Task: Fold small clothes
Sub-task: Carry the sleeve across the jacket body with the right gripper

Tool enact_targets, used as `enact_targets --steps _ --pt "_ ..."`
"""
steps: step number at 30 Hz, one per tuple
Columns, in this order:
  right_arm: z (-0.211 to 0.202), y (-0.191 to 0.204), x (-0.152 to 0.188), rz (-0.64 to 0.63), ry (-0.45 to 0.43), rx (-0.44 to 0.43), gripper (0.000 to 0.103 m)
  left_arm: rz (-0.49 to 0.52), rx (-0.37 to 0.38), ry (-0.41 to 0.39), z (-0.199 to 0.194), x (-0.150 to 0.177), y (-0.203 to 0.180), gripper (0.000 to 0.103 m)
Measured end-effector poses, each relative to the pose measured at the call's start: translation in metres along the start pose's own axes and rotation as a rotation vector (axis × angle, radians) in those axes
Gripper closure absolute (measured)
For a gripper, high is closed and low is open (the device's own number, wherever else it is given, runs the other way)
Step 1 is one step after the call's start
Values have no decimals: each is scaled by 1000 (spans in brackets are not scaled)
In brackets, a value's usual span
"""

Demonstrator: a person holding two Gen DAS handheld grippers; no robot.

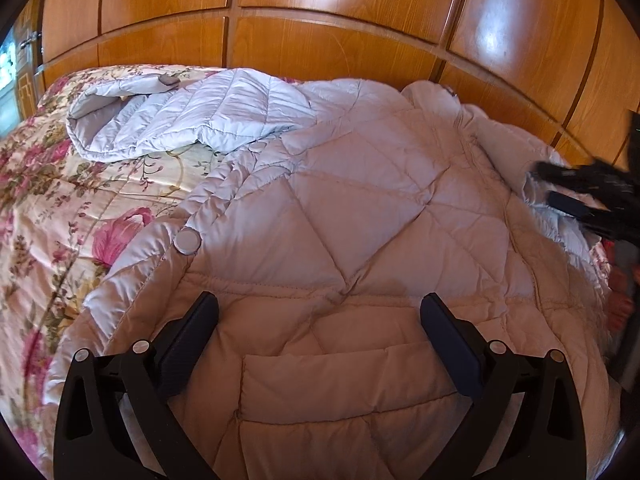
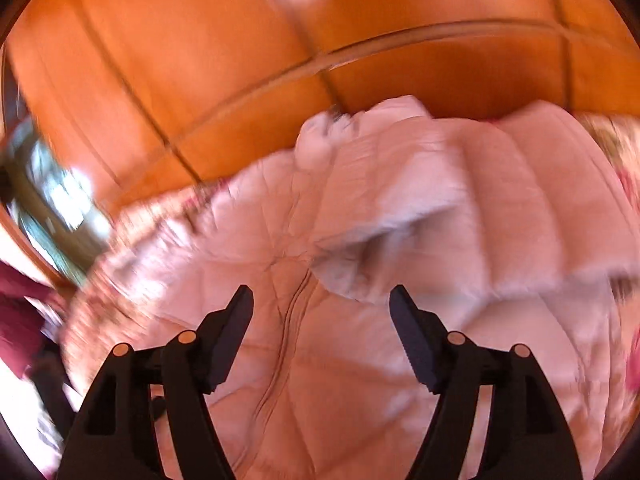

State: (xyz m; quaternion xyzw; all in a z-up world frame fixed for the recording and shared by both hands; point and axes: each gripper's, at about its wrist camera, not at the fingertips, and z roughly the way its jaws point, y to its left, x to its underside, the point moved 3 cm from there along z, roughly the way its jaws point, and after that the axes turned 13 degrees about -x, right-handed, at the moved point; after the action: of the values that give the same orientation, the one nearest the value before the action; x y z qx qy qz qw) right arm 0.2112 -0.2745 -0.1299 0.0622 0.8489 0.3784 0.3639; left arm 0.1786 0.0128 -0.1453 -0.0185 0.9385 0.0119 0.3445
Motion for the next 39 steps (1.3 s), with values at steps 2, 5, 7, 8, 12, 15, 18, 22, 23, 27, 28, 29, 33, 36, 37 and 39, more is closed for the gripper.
enact_targets --steps 2,5,7,8,12,15,18,22,23,27,28,29,33,36,37,39 --pt "-20 -19 2 72 -57 -2 33 -22 34 -8 -8 -9 -2 3" --pt "-57 -58 -2 193 -211 24 35 -90 106 -51 -24 -32 -10 3" --pt "-75 -78 -4 251 -294 41 36 -68 122 -56 -27 -50 -33 3" --pt "-81 -89 -6 285 -332 49 38 -34 120 -63 -27 -57 -45 3" --pt "-90 -132 -10 454 -436 0 41 168 93 -151 -27 -76 -109 3" --pt "-89 -148 -8 459 -457 15 55 300 81 -218 -26 -84 -159 3" --pt "-82 -161 4 487 -457 15 72 422 51 -265 -16 -89 -202 3" --pt "-80 -159 5 452 -462 12 73 511 -4 -322 4 -97 -240 4" --pt "-79 -157 6 435 -458 22 73 523 -12 -321 10 -98 -247 7" --pt "-76 -152 7 403 -454 41 73 552 -58 -281 41 -106 -264 37" --pt "-76 -152 7 404 -457 37 73 542 -64 -273 46 -108 -263 44" --pt "-76 -154 8 410 -461 27 73 508 -65 -256 51 -113 -257 55" --pt "-77 -156 9 422 -471 6 72 270 -23 -190 62 -131 -205 82" --pt "-79 -153 9 410 -483 -5 61 148 34 -117 73 -132 -173 82" --pt "-80 -153 9 409 -491 -17 52 105 100 -64 81 -129 -161 82" --pt "-84 -153 9 422 -508 -35 47 58 134 -45 85 -125 -150 77"
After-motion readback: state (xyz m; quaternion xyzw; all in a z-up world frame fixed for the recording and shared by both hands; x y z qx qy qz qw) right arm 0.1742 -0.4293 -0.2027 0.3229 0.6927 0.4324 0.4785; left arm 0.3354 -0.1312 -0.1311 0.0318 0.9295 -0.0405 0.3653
